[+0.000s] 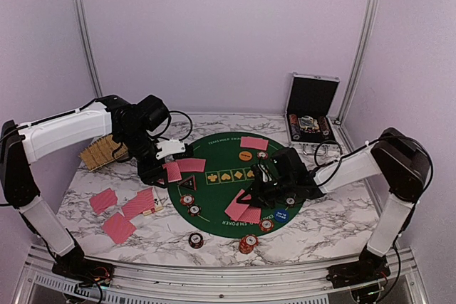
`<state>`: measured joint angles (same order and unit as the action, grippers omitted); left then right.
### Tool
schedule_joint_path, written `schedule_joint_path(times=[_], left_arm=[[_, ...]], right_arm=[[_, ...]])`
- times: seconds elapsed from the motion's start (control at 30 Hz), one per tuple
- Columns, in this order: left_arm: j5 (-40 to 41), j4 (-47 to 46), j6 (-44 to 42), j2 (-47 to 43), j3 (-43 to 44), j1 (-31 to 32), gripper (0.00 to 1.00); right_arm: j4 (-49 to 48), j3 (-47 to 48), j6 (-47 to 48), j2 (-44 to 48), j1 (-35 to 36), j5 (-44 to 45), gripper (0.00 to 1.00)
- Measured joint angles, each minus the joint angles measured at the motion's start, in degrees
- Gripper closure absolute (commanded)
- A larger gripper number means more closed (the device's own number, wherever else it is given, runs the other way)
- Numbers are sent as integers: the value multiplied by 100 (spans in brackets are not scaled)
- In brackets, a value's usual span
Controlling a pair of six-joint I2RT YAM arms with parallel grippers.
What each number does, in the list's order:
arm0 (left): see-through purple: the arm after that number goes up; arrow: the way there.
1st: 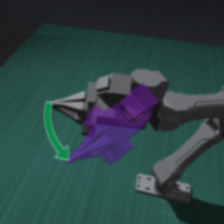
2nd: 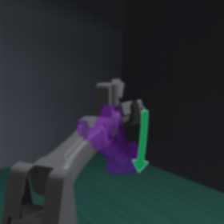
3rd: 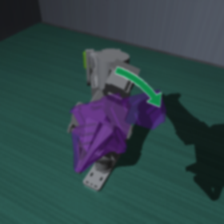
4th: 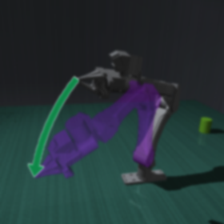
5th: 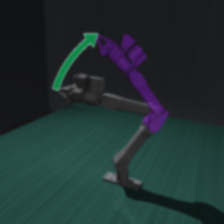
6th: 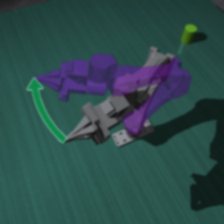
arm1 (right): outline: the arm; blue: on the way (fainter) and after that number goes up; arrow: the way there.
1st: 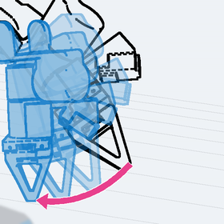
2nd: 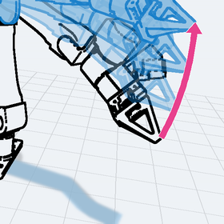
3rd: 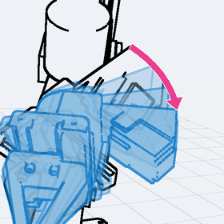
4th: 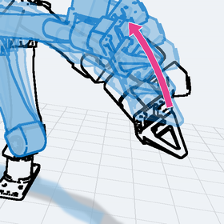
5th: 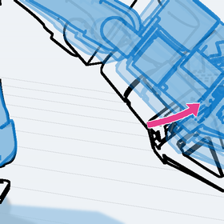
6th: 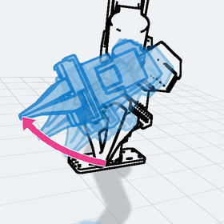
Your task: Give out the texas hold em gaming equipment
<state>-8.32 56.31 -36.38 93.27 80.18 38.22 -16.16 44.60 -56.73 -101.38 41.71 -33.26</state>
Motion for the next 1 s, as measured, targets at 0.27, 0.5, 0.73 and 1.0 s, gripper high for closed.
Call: schedule_joint_path(times=[0.27,0.5,0.73,1.0], left_arm=[[0,17,-2,0,0,0,36],[0,37,-4,0,0,0,36],[-17,46,-4,0,0,0,36],[-22,52,-4,0,0,0,36]], right_arm=[[1113,155,726,44,-2,422,66],[1989,254,1060,586,-17,861,42],[2721,678,1360,927,-17,1224,36],[3053,739,1604,634,-20,1255,37]])
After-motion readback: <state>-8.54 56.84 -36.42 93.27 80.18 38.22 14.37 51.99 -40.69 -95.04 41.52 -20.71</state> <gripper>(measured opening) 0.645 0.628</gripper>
